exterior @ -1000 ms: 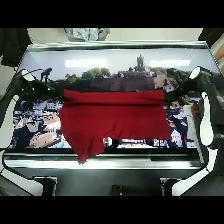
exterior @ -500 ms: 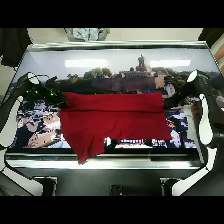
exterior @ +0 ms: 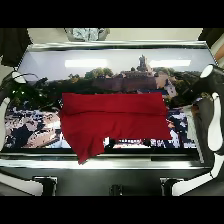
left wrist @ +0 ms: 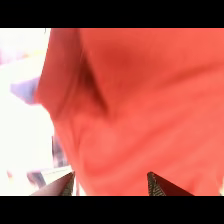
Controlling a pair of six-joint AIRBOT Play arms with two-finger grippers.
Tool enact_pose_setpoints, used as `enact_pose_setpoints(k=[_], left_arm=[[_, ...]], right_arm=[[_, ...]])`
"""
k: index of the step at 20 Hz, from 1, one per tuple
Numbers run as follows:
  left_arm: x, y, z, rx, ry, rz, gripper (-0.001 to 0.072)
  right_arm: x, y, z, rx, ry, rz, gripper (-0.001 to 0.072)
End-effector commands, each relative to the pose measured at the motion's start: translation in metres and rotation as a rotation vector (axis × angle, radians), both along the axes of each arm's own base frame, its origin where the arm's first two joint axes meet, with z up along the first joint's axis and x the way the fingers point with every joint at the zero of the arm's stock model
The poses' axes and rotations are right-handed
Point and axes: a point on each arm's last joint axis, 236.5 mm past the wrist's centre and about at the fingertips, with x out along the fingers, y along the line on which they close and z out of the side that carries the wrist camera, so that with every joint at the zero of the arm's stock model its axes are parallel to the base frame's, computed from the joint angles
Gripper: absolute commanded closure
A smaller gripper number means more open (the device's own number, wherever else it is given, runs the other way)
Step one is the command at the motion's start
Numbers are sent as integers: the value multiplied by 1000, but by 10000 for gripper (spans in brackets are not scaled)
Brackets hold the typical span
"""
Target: Fold the shirts.
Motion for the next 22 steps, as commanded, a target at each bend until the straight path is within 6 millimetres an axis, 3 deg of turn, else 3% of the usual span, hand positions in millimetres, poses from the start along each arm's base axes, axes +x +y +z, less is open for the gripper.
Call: enact_pose_setpoints(k=[1, 4, 6, 9, 12, 15, 16, 18, 20, 22], left_arm=[[-67, -12, -16, -43, 8, 38, 167], [-136, -36, -48, -82, 22, 74, 167], [-156, -48, -63, -110, 27, 124, 167], [-168, -59, -80, -123, 54, 151, 167], [-167, -72, -90, -125, 53, 139, 170], [-158, -84, -95, -129, 29, 156, 182], [-157, -87, -96, -122, 31, 162, 238], [-159, -89, -96, -123, 35, 154, 456], [-160, -89, -96, -125, 40, 151, 673], [-160, -89, -95, -125, 38, 151, 679]], right_arm=[[-43, 2, -9, 27, 49, -28, 150], [-63, 14, -20, 42, 13, -27, 152], [-68, 15, -18, 41, 4, -1, 152], [-63, 16, -15, 40, -21, -6, 152], [-62, 14, -16, 33, -26, -7, 151], [-80, 19, -26, 48, 33, -4, 143], [-90, 22, -34, 56, 62, -5, 140], [-110, 28, -49, 74, 110, -3, 70], [-123, 33, -61, 86, 143, -8, 64], [-126, 35, -69, 90, 143, -15, 64]])
